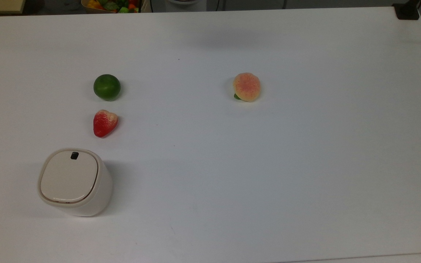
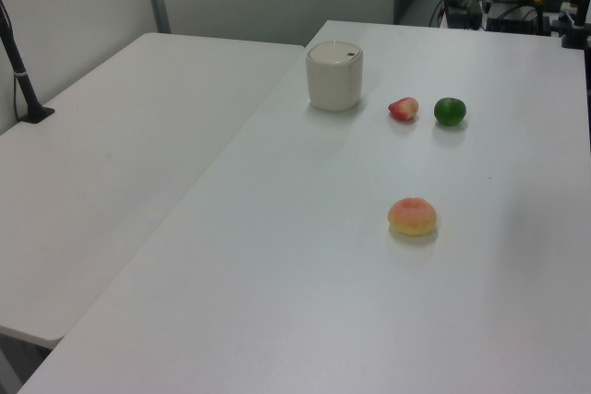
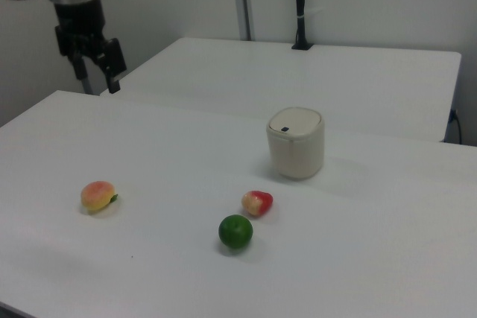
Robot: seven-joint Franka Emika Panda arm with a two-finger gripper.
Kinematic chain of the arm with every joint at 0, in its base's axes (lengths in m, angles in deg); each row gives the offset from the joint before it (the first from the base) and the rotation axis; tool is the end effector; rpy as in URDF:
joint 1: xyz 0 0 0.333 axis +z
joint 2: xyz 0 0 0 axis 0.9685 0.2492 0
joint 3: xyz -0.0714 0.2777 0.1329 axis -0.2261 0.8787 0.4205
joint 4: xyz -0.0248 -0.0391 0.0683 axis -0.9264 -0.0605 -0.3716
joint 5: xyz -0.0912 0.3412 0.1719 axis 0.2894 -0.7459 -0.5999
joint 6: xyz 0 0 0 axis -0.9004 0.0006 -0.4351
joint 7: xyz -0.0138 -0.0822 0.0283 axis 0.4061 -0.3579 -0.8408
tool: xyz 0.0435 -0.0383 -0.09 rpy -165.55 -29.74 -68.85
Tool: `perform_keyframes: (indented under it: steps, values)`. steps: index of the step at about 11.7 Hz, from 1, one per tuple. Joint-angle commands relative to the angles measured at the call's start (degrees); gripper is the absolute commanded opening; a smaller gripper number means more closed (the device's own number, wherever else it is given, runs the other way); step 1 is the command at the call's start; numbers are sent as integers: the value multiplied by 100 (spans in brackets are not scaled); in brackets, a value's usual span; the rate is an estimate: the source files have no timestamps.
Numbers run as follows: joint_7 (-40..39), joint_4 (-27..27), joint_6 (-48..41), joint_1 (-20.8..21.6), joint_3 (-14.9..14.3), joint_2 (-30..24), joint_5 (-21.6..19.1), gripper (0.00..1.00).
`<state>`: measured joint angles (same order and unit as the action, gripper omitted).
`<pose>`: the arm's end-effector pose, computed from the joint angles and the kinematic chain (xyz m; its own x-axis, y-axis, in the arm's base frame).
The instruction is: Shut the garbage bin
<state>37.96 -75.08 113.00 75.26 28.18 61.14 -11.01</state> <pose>0.5230 0.0467 0.6690 0.9976 -0.0683 0.0098 -0.0671 -0.9930 -0.0970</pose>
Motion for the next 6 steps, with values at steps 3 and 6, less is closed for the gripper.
perform_keyframes:
  steps: [3, 6]
  values:
    - [-732, -617, 1005, 787, -681, 29, 275, 100]
    - [-999, -486, 1068, 787, -707, 302, 266, 100]
